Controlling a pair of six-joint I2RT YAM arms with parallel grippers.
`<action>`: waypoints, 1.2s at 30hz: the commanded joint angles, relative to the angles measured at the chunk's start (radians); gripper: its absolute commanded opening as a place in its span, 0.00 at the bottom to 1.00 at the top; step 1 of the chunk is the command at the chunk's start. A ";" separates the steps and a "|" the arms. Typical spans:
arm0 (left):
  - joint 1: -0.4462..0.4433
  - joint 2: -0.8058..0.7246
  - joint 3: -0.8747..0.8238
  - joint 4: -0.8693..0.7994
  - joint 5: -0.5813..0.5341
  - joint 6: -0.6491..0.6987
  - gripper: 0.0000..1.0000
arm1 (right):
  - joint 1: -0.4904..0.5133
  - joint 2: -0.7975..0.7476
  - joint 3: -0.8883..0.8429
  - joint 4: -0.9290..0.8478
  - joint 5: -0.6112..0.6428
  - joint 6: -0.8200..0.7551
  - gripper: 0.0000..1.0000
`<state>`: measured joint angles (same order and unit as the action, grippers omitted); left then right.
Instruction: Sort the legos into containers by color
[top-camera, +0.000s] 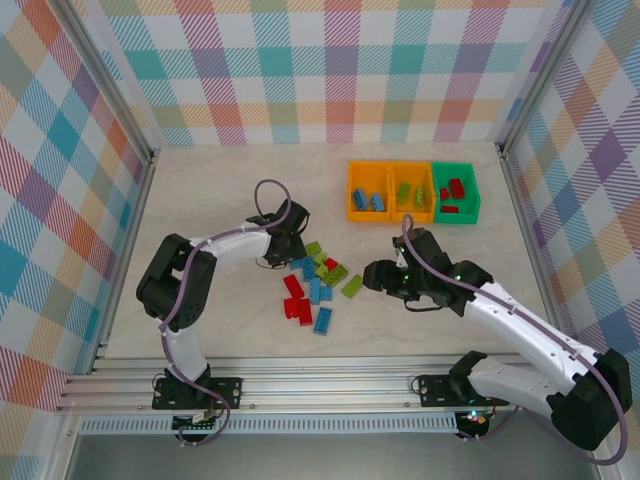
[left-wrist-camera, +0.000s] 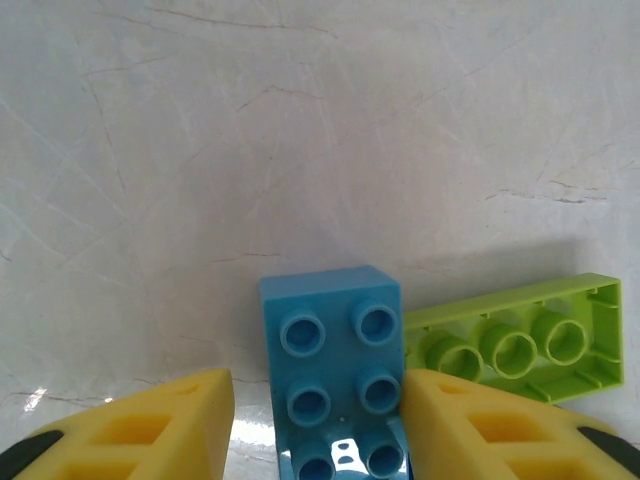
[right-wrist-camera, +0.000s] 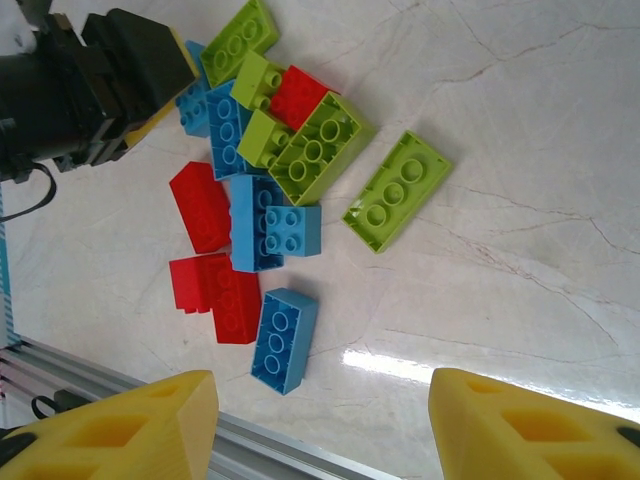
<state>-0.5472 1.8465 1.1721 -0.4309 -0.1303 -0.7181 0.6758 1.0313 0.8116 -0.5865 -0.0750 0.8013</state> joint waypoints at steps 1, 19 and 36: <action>0.009 0.005 -0.037 -0.046 0.003 0.010 0.47 | 0.008 0.016 0.019 0.020 -0.027 0.011 0.59; 0.007 0.029 -0.054 -0.036 0.014 0.034 0.35 | 0.039 0.099 0.102 0.016 -0.050 -0.014 0.64; -0.171 0.056 0.446 0.051 0.042 0.182 0.25 | 0.036 -0.092 0.130 0.005 0.325 0.010 0.74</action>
<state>-0.6960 1.7866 1.5345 -0.4240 -0.0795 -0.5957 0.7086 0.9943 0.9352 -0.5735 0.0963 0.8013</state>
